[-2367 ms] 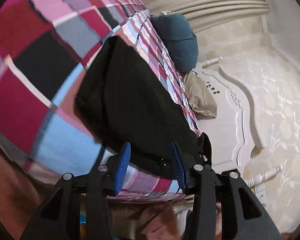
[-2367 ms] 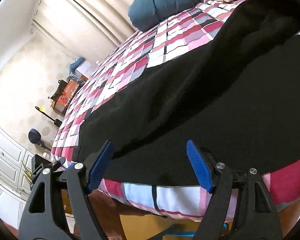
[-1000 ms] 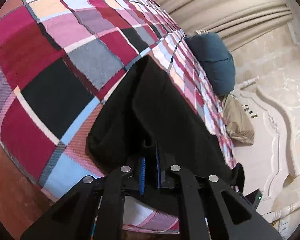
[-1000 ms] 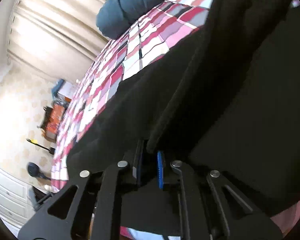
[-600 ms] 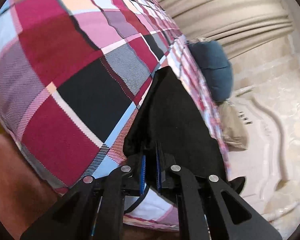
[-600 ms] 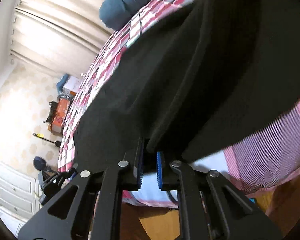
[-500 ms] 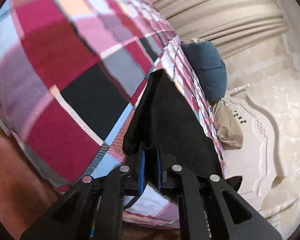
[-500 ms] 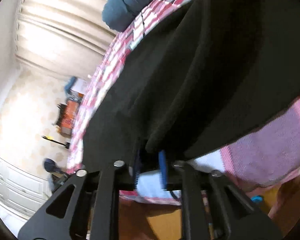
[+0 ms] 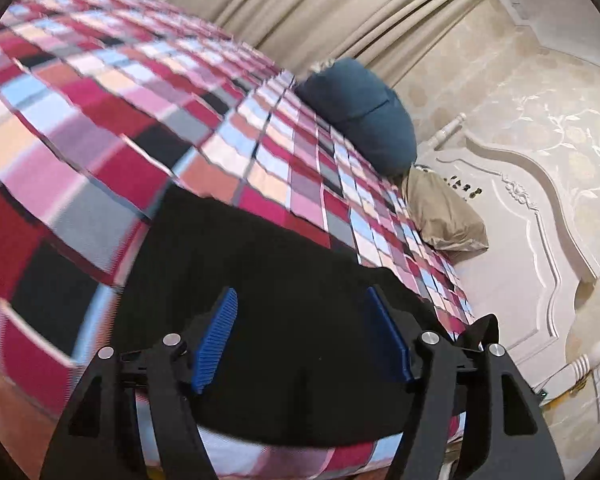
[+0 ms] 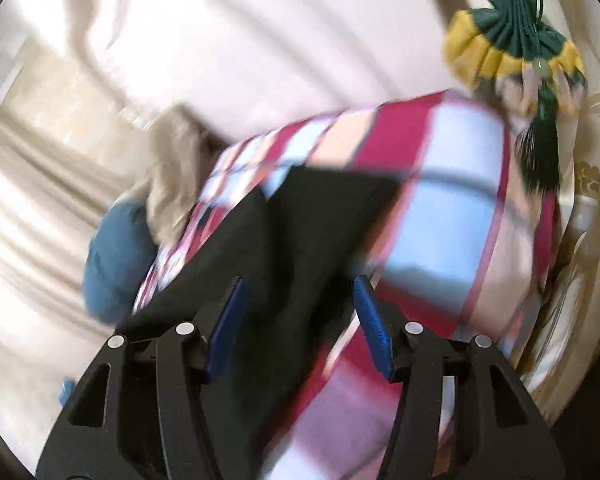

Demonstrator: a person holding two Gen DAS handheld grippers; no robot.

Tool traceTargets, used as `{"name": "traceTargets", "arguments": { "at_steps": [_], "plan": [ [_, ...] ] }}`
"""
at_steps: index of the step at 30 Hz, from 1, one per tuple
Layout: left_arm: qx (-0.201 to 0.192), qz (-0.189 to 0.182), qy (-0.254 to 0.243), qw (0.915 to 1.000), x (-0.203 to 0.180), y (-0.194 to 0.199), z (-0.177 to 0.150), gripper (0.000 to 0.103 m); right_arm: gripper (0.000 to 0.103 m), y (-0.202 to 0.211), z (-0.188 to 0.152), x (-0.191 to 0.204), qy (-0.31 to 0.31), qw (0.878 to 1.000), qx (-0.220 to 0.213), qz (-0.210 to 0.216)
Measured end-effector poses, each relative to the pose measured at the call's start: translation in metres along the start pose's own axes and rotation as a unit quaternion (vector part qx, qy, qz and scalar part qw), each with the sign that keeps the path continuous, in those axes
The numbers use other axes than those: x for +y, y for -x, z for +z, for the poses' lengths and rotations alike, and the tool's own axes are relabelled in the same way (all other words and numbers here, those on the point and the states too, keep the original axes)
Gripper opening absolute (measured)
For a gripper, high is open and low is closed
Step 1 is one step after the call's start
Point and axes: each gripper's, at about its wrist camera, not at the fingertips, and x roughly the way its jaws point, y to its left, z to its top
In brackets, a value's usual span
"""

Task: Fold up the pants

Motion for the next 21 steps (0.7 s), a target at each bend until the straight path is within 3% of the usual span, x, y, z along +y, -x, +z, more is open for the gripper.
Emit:
{"name": "traceTargets", "arguments": {
  "at_steps": [3, 4, 5, 6, 10, 14, 16, 18, 19, 21],
  "plan": [
    [0.012, 0.014, -0.001, 0.9998, -0.006, -0.019, -0.004, 0.067, 0.054, -0.033, 0.019, -0.019, -0.048, 0.998, 0.036, 0.017],
    [0.016, 0.016, -0.002, 0.9997, -0.008, -0.023, -0.005, 0.073, 0.050, -0.040, 0.022, -0.023, -0.053, 0.998, 0.042, 0.019],
    [0.019, 0.018, -0.001, 0.9997, -0.009, -0.027, -0.006, 0.077, 0.020, -0.042, 0.024, -0.018, -0.036, 0.999, 0.040, 0.007],
    [0.021, 0.021, 0.005, 0.9995, -0.010, -0.030, -0.007, 0.079, 0.005, -0.045, 0.026, -0.013, -0.016, 0.999, 0.041, 0.000],
    [0.037, 0.022, 0.044, 0.9981, 0.003, -0.039, -0.011, 0.080, 0.005, -0.035, 0.051, -0.021, 0.019, 0.999, 0.002, -0.036],
    [0.035, 0.013, 0.057, 0.9977, 0.010, -0.039, -0.012, 0.080, 0.005, -0.044, 0.065, -0.050, -0.008, 1.000, 0.021, -0.021],
    [0.040, 0.017, 0.048, 0.9979, 0.008, -0.041, -0.012, 0.082, 0.017, -0.032, 0.062, -0.049, -0.009, 1.000, 0.007, -0.022],
    [0.042, 0.019, 0.039, 0.9982, 0.005, -0.043, -0.013, 0.084, 0.039, 0.003, 0.049, -0.047, -0.035, 0.998, -0.041, -0.025],
    [0.043, 0.022, 0.035, 0.9983, 0.004, -0.044, -0.013, 0.085, 0.040, 0.011, 0.044, -0.045, -0.042, 0.998, -0.049, -0.011],
    [0.042, 0.027, 0.029, 0.9983, 0.002, -0.046, -0.014, 0.086, 0.043, 0.021, 0.021, -0.033, -0.065, 0.996, -0.024, 0.061]
  ]
}}
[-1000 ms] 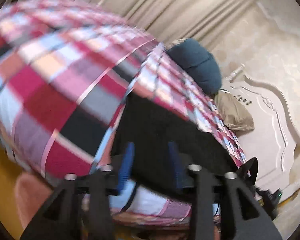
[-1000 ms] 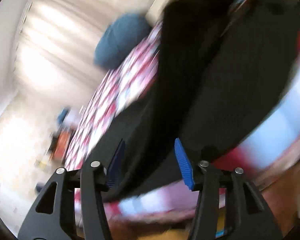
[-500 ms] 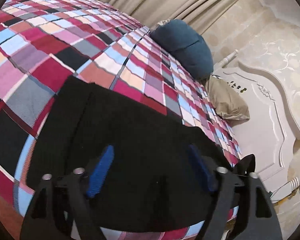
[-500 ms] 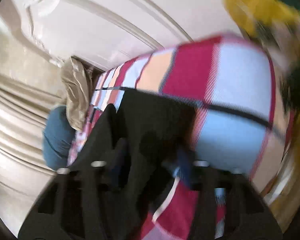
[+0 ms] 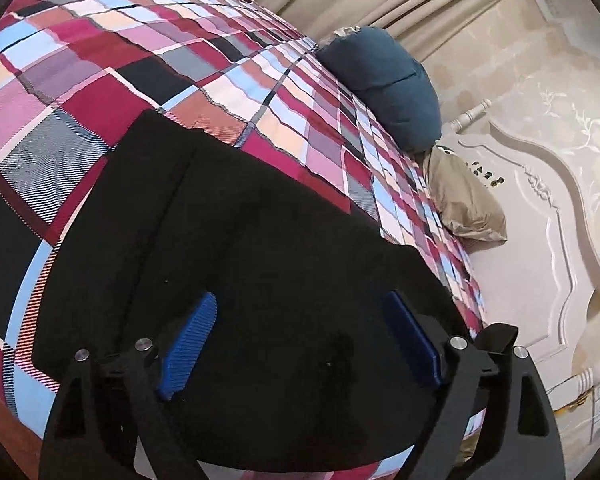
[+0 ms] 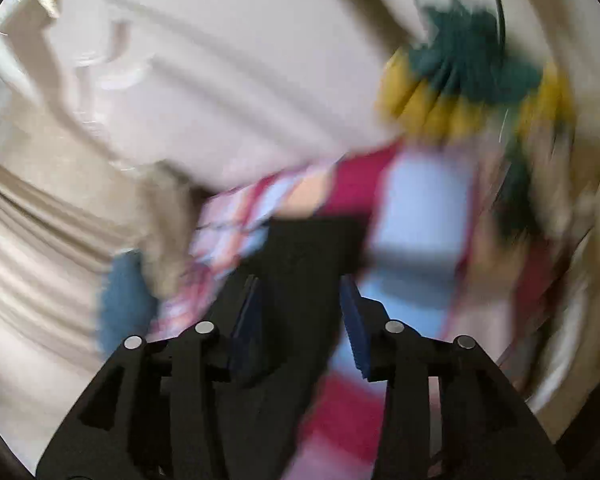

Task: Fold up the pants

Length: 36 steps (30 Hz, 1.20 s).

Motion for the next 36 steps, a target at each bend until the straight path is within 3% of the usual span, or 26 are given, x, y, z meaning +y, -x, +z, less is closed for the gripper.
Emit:
{"name": "traceTargets", "arguments": {
  "at_steps": [2, 5, 7, 8, 11, 13, 15, 16, 18, 23, 25, 31, 36],
  "plan": [
    [-0.002, 0.003, -0.003, 1.0000, -0.001, -0.001, -0.001, 0.086, 0.050, -0.009, -0.029, 0.011, -0.022, 0.996, 0.059, 0.058],
    [-0.004, 0.004, -0.005, 1.0000, -0.001, 0.000, -0.002, 0.087, 0.051, -0.038, -0.062, 0.022, -0.046, 0.986, 0.125, 0.103],
    [-0.004, 0.001, -0.004, 1.0000, -0.001, 0.000, -0.002, 0.087, 0.061, -0.051, -0.069, 0.024, -0.056, 0.985, 0.125, 0.100],
    [-0.004, -0.002, -0.003, 1.0000, 0.000, 0.001, -0.002, 0.087, 0.072, -0.057, -0.069, 0.023, -0.069, 0.986, 0.115, 0.096],
    [-0.005, -0.007, -0.001, 1.0000, 0.002, 0.001, -0.002, 0.087, 0.072, -0.068, -0.065, 0.020, -0.095, 0.990, 0.086, 0.064],
    [-0.006, -0.005, -0.003, 1.0000, 0.002, 0.000, -0.002, 0.087, 0.055, -0.072, -0.059, 0.027, -0.086, 0.993, 0.066, 0.048],
    [-0.006, 0.001, -0.011, 0.9999, 0.000, 0.000, -0.003, 0.087, 0.012, -0.074, -0.051, 0.036, -0.054, 0.995, 0.067, 0.043],
    [-0.006, 0.003, -0.016, 0.9999, 0.000, -0.001, -0.003, 0.087, 0.009, -0.075, -0.046, 0.037, -0.044, 0.995, 0.074, 0.044],
    [-0.005, 0.006, -0.020, 0.9998, -0.001, -0.001, -0.003, 0.087, 0.007, -0.073, -0.037, 0.041, -0.027, 0.996, 0.072, 0.037],
    [-0.004, 0.007, -0.014, 0.9999, -0.001, -0.002, -0.001, 0.087, 0.006, -0.035, 0.002, 0.051, 0.053, 0.999, 0.007, -0.001],
    [-0.004, 0.009, -0.015, 0.9998, -0.002, -0.003, -0.001, 0.087, 0.005, -0.022, 0.022, 0.041, 0.059, 0.998, -0.011, -0.020],
    [-0.004, 0.018, -0.024, 0.9995, -0.006, -0.006, -0.002, 0.090, 0.005, -0.044, 0.040, -0.002, 0.060, 0.994, 0.024, -0.088],
    [-0.002, 0.018, -0.024, 0.9995, -0.007, -0.007, -0.002, 0.090, 0.007, -0.056, 0.036, -0.014, 0.045, 0.996, 0.029, -0.077]
  ]
}}
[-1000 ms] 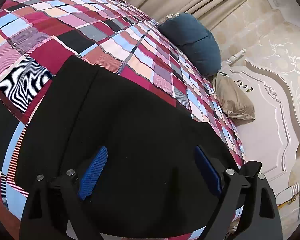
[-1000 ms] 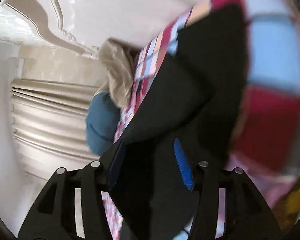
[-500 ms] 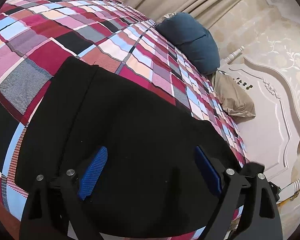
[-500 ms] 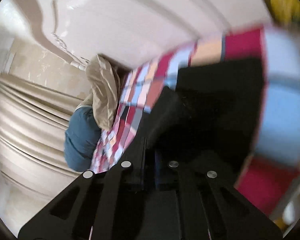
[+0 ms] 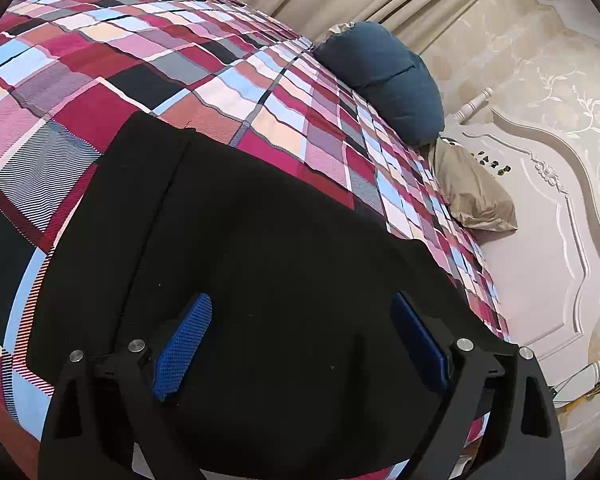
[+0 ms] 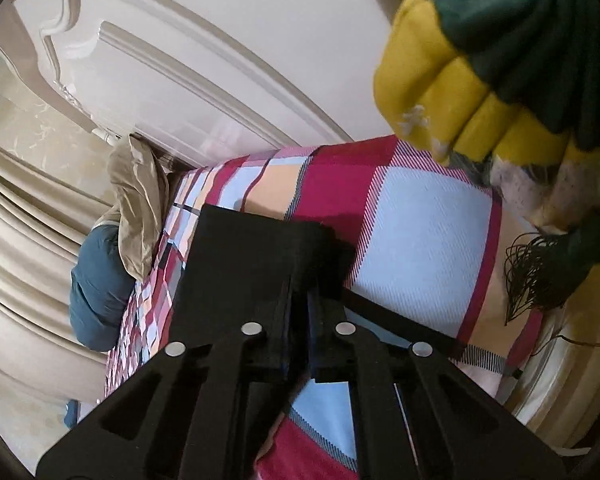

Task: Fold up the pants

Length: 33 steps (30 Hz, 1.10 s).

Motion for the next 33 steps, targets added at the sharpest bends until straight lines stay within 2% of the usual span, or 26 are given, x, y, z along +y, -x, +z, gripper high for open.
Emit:
{"name": "traceTargets", "arguments": {
  "at_steps": [2, 4, 5, 6, 7, 10, 13, 14, 16, 19, 23, 25, 26, 27, 28, 29, 33],
  "plan": [
    [0.002, -0.004, 0.002, 1.0000, 0.001, 0.000, 0.001, 0.090, 0.012, 0.002, 0.006, 0.004, 0.000, 1.000, 0.007, 0.005],
    [0.004, -0.007, 0.000, 1.0000, 0.002, 0.000, 0.001, 0.090, 0.029, 0.009, 0.013, 0.012, 0.027, 1.000, 0.005, -0.008],
    [0.006, -0.008, -0.002, 0.9999, 0.003, -0.001, 0.001, 0.090, 0.046, 0.014, 0.017, 0.019, 0.052, 0.998, -0.001, -0.023],
    [0.009, -0.009, -0.007, 0.9999, 0.003, -0.001, 0.002, 0.090, 0.056, 0.023, 0.020, 0.022, 0.075, 0.997, -0.008, -0.035],
    [0.013, -0.011, -0.010, 0.9998, 0.002, -0.001, 0.002, 0.090, 0.059, 0.025, 0.027, 0.028, 0.100, 0.994, -0.008, -0.041],
    [0.021, -0.017, -0.016, 0.9995, 0.004, -0.002, 0.003, 0.090, 0.062, 0.013, 0.045, 0.036, 0.135, 0.990, 0.036, -0.022],
    [0.024, -0.027, -0.013, 0.9993, 0.007, -0.001, 0.005, 0.090, 0.063, -0.005, 0.049, 0.050, 0.208, 0.975, 0.067, -0.049],
    [0.024, -0.030, -0.010, 0.9992, 0.007, -0.001, 0.005, 0.090, 0.063, -0.010, 0.049, 0.055, 0.230, 0.969, 0.063, -0.065],
    [0.024, -0.030, -0.011, 0.9992, 0.008, -0.001, 0.004, 0.090, 0.063, -0.018, 0.050, 0.056, 0.239, 0.966, 0.071, -0.065],
    [0.025, -0.025, -0.020, 0.9992, 0.007, -0.001, 0.003, 0.090, 0.063, -0.026, 0.051, 0.049, 0.222, 0.970, 0.077, -0.068],
    [0.025, -0.023, -0.029, 0.9990, 0.005, -0.001, 0.003, 0.090, 0.070, -0.029, 0.043, 0.044, 0.222, 0.969, 0.080, -0.069],
    [0.025, -0.023, -0.032, 0.9989, 0.005, -0.002, 0.003, 0.090, 0.068, -0.030, 0.039, 0.043, 0.225, 0.969, 0.080, -0.068],
    [0.025, -0.023, -0.034, 0.9989, 0.005, -0.002, 0.004, 0.090, 0.058, -0.031, 0.038, 0.044, 0.225, 0.968, 0.079, -0.074],
    [0.025, -0.022, -0.034, 0.9989, 0.005, -0.003, 0.004, 0.091, 0.041, -0.031, 0.038, 0.045, 0.228, 0.967, 0.079, -0.082],
    [0.025, -0.022, -0.035, 0.9988, 0.004, -0.003, 0.004, 0.091, 0.031, -0.032, 0.037, 0.045, 0.229, 0.966, 0.085, -0.082],
    [0.024, -0.022, -0.036, 0.9988, 0.004, -0.004, 0.004, 0.091, 0.023, -0.033, 0.038, 0.045, 0.223, 0.968, 0.098, -0.063],
    [0.025, -0.022, -0.038, 0.9987, 0.004, -0.004, 0.004, 0.091, 0.020, -0.026, 0.038, 0.053, 0.207, 0.971, 0.112, -0.037]
  ]
}}
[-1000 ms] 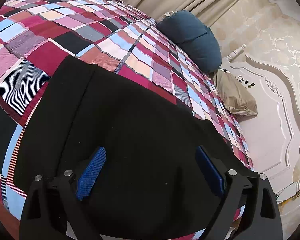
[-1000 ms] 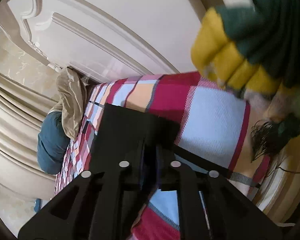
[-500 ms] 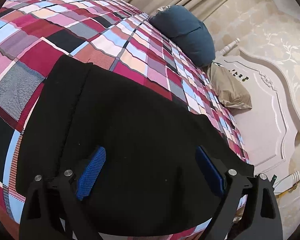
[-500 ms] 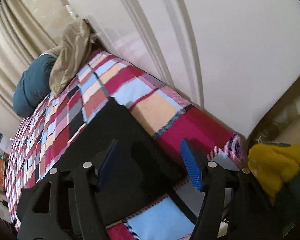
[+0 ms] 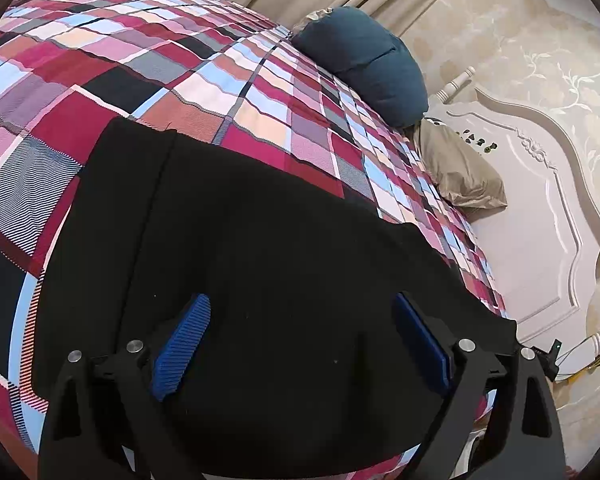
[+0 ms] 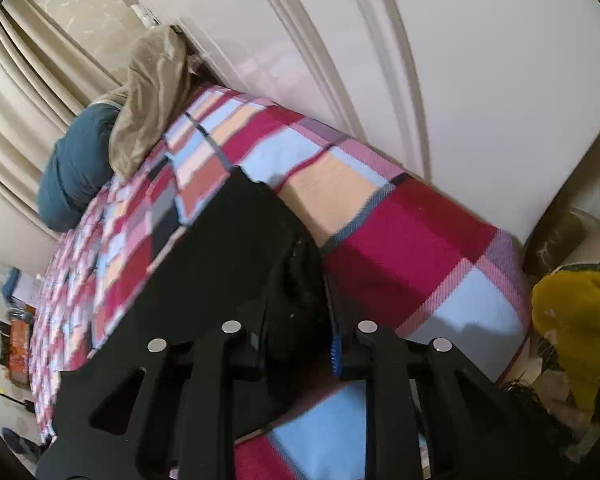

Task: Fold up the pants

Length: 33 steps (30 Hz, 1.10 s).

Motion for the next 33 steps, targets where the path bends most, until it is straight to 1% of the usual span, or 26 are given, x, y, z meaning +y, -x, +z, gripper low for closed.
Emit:
{"name": "traceTargets", "arguments": {
  "at_steps": [4, 7, 10, 12, 16, 18, 22, 26, 29, 31, 33],
  "plan": [
    [0.004, -0.004, 0.000, 1.0000, 0.001, 0.001, 0.001, 0.091, 0.019, 0.026, 0.004, 0.010, -0.025, 0.998, -0.022, 0.046],
    [0.007, -0.009, 0.003, 0.9999, 0.002, 0.001, 0.002, 0.091, 0.019, 0.049, 0.008, 0.032, -0.013, 0.997, -0.033, 0.066],
    [0.010, -0.013, 0.004, 0.9999, 0.003, 0.001, 0.004, 0.091, 0.019, 0.074, 0.010, 0.065, 0.011, 0.995, -0.046, 0.088],
    [0.011, -0.013, 0.001, 0.9999, 0.003, 0.001, 0.003, 0.091, 0.019, 0.093, 0.009, 0.094, 0.035, 0.992, -0.057, 0.104],
    [0.013, -0.016, -0.003, 0.9998, 0.003, 0.001, 0.003, 0.091, 0.019, 0.119, 0.002, 0.148, 0.081, 0.985, -0.068, 0.134],
    [0.014, -0.016, -0.004, 0.9998, 0.003, 0.002, 0.003, 0.091, 0.019, 0.130, -0.006, 0.181, 0.110, 0.980, -0.072, 0.149],
    [0.017, -0.014, -0.009, 0.9997, 0.000, 0.002, 0.002, 0.091, 0.019, 0.140, -0.030, 0.238, 0.155, 0.967, -0.071, 0.188],
    [0.019, -0.019, -0.008, 0.9996, 0.002, 0.002, 0.003, 0.091, 0.019, 0.135, -0.067, 0.290, 0.196, 0.956, -0.056, 0.212],
    [0.020, -0.026, -0.004, 0.9995, 0.004, 0.003, 0.004, 0.091, 0.019, 0.115, -0.102, 0.322, 0.225, 0.951, -0.034, 0.211],
    [0.021, -0.029, -0.004, 0.9994, 0.004, 0.003, 0.004, 0.091, 0.019, 0.103, -0.121, 0.336, 0.236, 0.948, -0.020, 0.211],
    [0.021, -0.031, -0.005, 0.9993, 0.006, 0.003, 0.005, 0.091, 0.019, 0.086, -0.145, 0.347, 0.243, 0.946, 0.002, 0.216]
  ]
}}
